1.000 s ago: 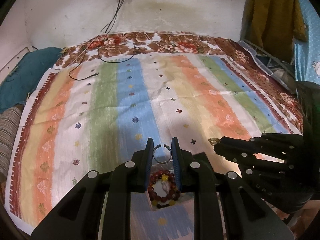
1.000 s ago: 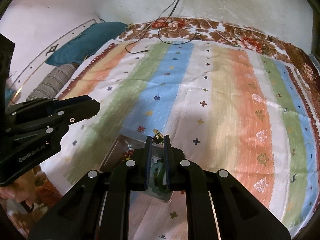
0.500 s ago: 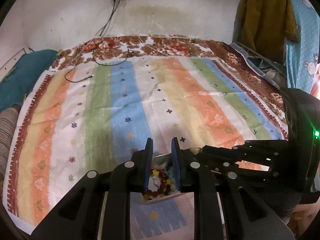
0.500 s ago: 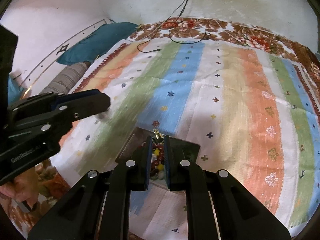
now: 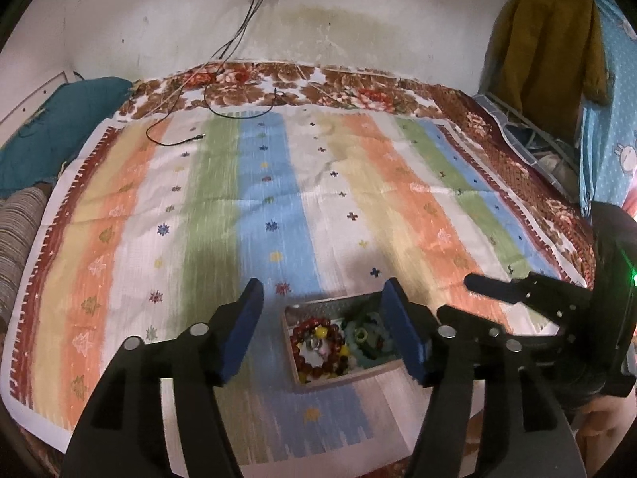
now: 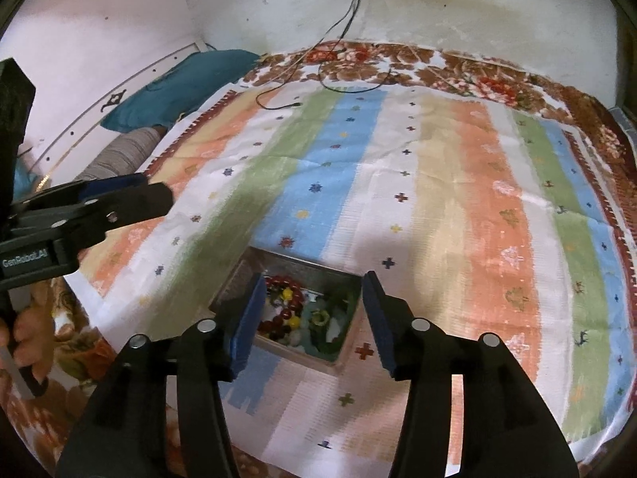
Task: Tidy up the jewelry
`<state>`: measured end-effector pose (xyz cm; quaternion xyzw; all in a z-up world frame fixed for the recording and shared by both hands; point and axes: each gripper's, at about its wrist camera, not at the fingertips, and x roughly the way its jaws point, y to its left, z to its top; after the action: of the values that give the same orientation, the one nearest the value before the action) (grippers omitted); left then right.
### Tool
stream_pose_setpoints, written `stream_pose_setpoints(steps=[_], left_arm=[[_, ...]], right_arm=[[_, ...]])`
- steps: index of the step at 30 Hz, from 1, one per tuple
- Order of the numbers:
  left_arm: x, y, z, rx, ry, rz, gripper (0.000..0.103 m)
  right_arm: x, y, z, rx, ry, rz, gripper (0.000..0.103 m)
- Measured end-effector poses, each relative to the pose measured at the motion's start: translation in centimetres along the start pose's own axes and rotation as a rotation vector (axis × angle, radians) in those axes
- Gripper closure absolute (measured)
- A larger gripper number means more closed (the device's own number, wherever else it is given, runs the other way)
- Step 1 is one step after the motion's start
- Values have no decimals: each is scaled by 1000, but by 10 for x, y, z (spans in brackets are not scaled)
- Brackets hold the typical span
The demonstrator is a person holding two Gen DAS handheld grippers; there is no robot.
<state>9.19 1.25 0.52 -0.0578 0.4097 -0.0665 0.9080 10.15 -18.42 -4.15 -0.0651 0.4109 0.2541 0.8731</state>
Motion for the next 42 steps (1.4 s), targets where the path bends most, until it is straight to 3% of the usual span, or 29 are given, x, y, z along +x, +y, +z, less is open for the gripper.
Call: stream_pose_setpoints(steps=[4, 11, 25, 42], left_arm=[[-6, -4, -6, 25, -3, 3, 21], [-19, -6, -18, 51, -20, 6, 12], [-27, -11, -44, 51, 15, 11, 6], [-35, -14, -54, 45, -2, 33, 6]], right_arm=[[-7, -5, -3, 17, -27, -18, 41], [-17, -10, -9, 23, -50, -11, 26], [-33, -5, -29, -24, -57, 0, 6], [-41, 4, -35, -41, -67, 4, 6]])
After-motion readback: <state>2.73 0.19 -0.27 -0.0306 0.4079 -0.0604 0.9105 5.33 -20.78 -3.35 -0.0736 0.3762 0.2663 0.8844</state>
